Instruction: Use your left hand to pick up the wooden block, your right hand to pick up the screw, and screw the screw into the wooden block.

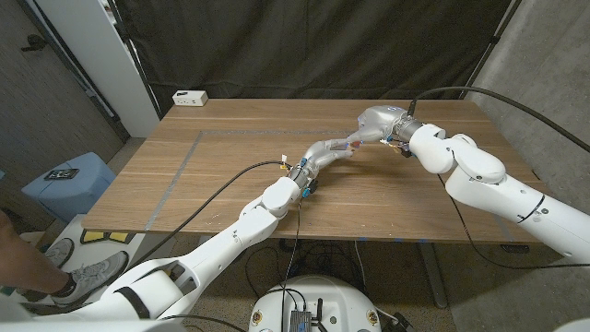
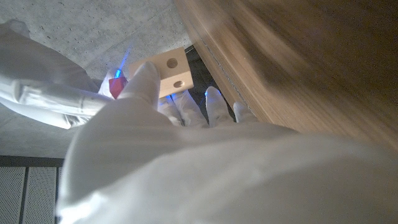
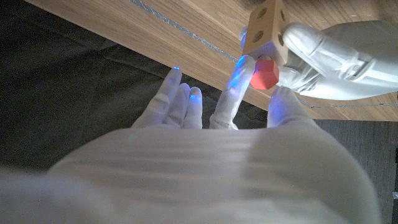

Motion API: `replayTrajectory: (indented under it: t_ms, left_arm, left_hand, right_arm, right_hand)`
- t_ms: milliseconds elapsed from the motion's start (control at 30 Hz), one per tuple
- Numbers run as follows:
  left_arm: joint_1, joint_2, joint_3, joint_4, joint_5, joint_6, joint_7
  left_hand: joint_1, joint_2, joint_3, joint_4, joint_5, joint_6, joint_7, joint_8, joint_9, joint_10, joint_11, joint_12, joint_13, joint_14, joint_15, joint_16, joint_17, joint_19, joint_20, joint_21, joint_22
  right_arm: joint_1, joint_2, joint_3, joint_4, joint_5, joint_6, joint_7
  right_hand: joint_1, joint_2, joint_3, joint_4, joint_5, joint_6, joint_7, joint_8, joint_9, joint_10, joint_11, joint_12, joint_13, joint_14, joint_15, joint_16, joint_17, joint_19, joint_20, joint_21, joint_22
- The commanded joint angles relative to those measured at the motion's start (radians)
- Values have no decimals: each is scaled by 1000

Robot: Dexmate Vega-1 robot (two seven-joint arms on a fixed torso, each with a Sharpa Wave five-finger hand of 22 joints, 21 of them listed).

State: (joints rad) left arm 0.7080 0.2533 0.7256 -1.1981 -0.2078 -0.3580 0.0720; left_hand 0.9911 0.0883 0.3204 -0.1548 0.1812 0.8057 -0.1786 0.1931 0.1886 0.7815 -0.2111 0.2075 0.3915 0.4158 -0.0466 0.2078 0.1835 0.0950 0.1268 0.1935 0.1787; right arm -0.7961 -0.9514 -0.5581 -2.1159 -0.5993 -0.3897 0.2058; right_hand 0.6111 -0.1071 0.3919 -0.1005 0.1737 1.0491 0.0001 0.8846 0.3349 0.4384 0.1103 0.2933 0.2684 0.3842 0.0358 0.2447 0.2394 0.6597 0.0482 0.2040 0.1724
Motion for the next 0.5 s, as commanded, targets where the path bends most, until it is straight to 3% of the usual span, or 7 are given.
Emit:
replayTrajectory:
  t_ms: [33,500]
  left_arm:
    - [6,4,0,-14,2,5,3]
    - [20,14,-3,-36,3,10,12]
  left_hand:
    - [1,13,7,1,7,6,2,3,1,8,-4,5,3,2,-67,1,3,2,9,10,3]
    - [0,12,8,1,7,3,11,2,1,8,-4,5,3,1,-66,0,2,1,8,9,3]
  right_arm:
    - [-2,19,-14,-8,-25,-41,-19]
    - [-7,35,-27,-11,-44,-63,-46]
  right_hand:
    - [-15,6,-9,0,2,38,4,13,-9,22,1,10,-2,22,-1,13,3,17,-1,5,2]
    - [-15,17,-13,-8,4,97,2,19,-41,58,-5,18,-9,51,-16,19,2,37,-10,7,2]
